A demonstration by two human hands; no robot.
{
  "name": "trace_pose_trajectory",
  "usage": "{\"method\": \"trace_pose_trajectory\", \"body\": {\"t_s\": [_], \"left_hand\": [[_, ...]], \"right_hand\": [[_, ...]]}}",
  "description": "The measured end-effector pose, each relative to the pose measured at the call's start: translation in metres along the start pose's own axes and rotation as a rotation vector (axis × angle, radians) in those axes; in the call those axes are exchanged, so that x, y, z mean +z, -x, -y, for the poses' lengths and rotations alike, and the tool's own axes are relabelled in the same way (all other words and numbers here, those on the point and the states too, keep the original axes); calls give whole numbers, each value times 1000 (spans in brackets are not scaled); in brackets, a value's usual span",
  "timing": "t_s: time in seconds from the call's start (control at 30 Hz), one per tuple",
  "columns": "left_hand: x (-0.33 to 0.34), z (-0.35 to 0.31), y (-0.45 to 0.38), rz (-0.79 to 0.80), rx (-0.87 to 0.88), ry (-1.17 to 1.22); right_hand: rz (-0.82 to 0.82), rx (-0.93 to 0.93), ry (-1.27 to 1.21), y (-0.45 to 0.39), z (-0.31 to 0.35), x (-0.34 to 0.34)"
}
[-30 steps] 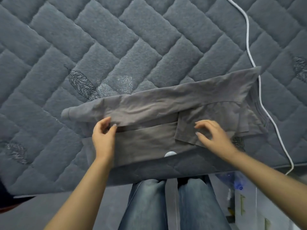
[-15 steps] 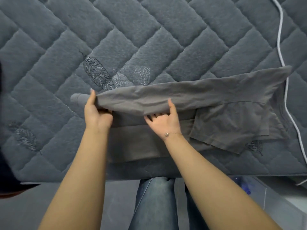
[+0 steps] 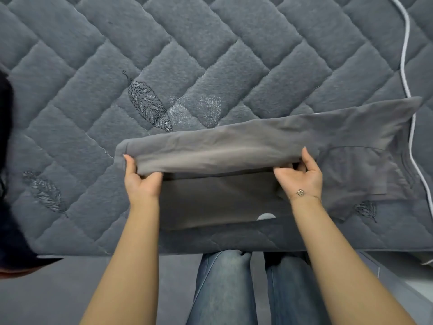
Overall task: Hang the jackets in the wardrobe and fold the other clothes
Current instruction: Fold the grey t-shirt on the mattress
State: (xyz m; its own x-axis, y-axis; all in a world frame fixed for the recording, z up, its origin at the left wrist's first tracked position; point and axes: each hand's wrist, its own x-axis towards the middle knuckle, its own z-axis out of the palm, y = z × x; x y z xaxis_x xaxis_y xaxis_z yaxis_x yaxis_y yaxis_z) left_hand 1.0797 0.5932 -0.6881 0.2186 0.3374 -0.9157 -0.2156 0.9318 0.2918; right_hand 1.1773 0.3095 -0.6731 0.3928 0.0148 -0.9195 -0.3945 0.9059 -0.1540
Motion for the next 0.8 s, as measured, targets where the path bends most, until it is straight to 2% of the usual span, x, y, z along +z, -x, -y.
{"method": "trace_pose_trajectory", "body": {"t_s": [0.1,0.17,0.3,0.37,0.43,0.5,0.63,0.7,0.8], "left_hand": [[-11,10,5,-40,-48,-55],[-17,16,7,-102,-40,-146],[-32,20,9,-296,188,-331],[-39,18,9,-380,340,-565],[-42,9,6,-330,436,-770],[-39,-7,2,-225,458,-951],[-25,-38,-16,-52,401,-1252],[-15,-42,-23,-19,453,-1305],[-4,-44,-33,-55,480,-1315]], "right_hand": [[-97,-93,107,-3,12,-15],[-156,-230,319,-9,18,-26],[-267,-443,751,-13,18,-36],[-287,-432,799,-14,13,-35],[-308,-398,785,-12,3,-35],[-346,-363,757,-8,-11,-39],[-339,-84,649,-4,-33,-41],[-380,-64,645,-11,-37,-37],[-432,-113,742,-22,-40,-35]]}}
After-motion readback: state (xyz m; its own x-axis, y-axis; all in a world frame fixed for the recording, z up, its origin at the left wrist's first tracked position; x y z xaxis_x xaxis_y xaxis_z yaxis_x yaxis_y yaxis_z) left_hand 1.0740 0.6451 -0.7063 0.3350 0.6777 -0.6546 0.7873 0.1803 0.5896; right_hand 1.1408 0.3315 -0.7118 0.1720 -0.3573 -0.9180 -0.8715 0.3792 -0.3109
